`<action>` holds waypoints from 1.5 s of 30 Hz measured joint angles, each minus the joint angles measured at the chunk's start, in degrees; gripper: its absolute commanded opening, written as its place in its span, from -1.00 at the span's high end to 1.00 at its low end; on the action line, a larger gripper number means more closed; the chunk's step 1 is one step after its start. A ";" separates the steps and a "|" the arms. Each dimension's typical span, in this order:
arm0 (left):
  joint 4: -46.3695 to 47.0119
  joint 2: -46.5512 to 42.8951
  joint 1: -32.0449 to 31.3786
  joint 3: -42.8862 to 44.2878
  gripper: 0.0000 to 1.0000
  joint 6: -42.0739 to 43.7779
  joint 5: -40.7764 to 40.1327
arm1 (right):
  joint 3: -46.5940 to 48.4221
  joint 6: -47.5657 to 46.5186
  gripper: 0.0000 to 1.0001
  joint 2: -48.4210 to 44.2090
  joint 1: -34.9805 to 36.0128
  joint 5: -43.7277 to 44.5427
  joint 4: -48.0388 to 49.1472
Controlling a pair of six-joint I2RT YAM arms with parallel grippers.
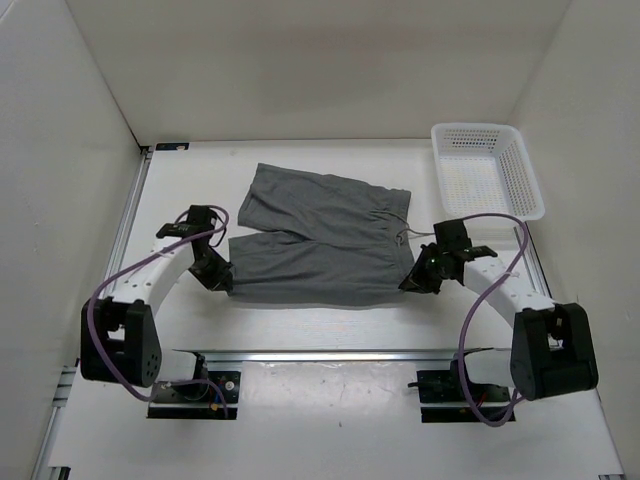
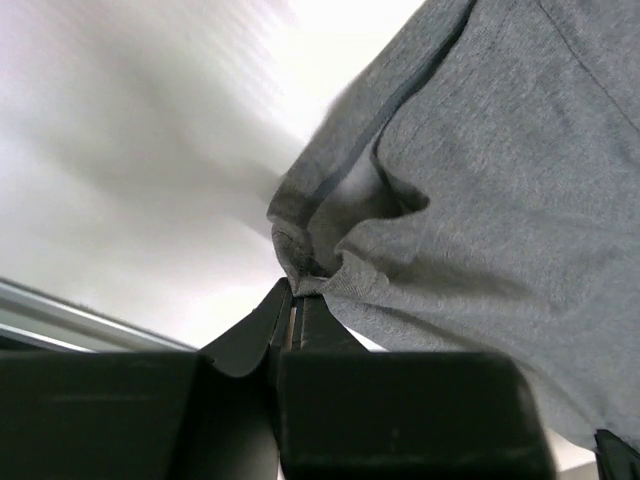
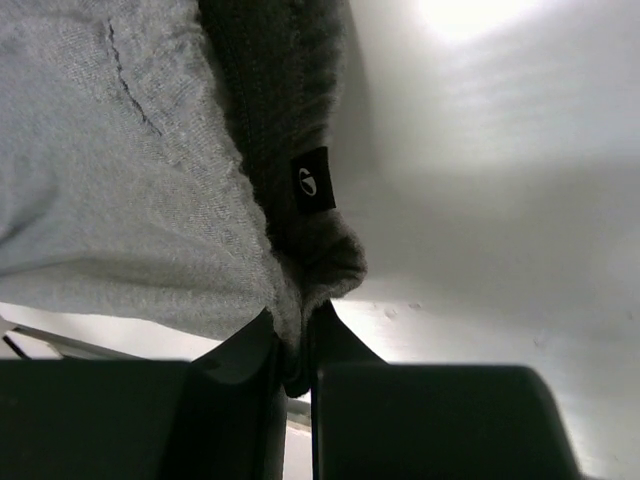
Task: Fold and stack the shorts
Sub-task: Fold the shorts
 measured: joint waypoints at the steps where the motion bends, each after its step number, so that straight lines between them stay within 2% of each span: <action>1: -0.48 -0.59 0.00 -0.02 0.79 -0.04 0.17 | -0.04 -0.33 1.00 -0.61 0.00 0.42 -0.96; 10: -6.32 -17.42 -0.87 -1.22 0.79 -1.95 1.88 | -0.76 -1.77 1.00 -11.19 0.13 2.40 -9.44; 13: -8.81 -16.79 -1.03 3.98 0.79 -1.46 1.77 | -0.42 -1.79 1.00 -15.61 0.13 3.39 -12.74; 19: -10.67 -0.09 -1.95 28.00 0.79 2.78 -0.28 | 7.10 -1.75 1.00 -13.66 0.22 4.90 -15.96; 32: -12.07 39.82 -2.75 74.34 0.79 9.92 -3.17 | 32.96 -1.79 1.00 13.53 -0.50 13.33 -14.25; 33: -12.07 43.41 -2.75 78.86 0.79 10.38 -2.80 | 34.86 -1.66 0.94 15.89 -0.74 13.64 -14.27; 34: -11.82 46.97 -2.75 83.27 0.79 10.95 -2.21 | 37.20 -1.46 0.29 18.53 -1.11 14.01 -14.34; 35: -11.41 50.25 -2.75 87.06 0.58 11.41 -1.66 | 39.12 -0.96 -0.15 20.70 -1.51 14.10 -14.36; 36: -10.91 53.75 -2.75 91.54 0.25 12.17 -1.03 | 41.24 -0.72 -0.46 23.02 -1.97 14.43 -14.29; 37: -10.08 57.11 -2.71 95.65 -0.50 12.94 -0.37 | 43.10 -0.44 -0.75 24.79 -2.47 14.73 -14.38; 39: -8.09 61.88 -2.51 100.19 -0.76 13.94 1.11 | 46.62 -0.70 -0.86 27.80 -3.39 15.74 -14.32; 40: -7.32 62.66 -2.36 100.00 -1.00 14.47 1.60 | 47.25 -0.61 -0.86 28.20 -3.76 16.09 -14.16; 43: -5.97 61.66 -1.88 95.43 -1.00 16.28 1.77 | 47.06 -0.81 -0.86 27.19 -4.02 17.70 -14.29; 45: -5.79 59.14 -1.44 91.01 -1.00 17.55 1.31 | 44.50 -1.05 -0.78 24.79 -3.63 18.34 -13.64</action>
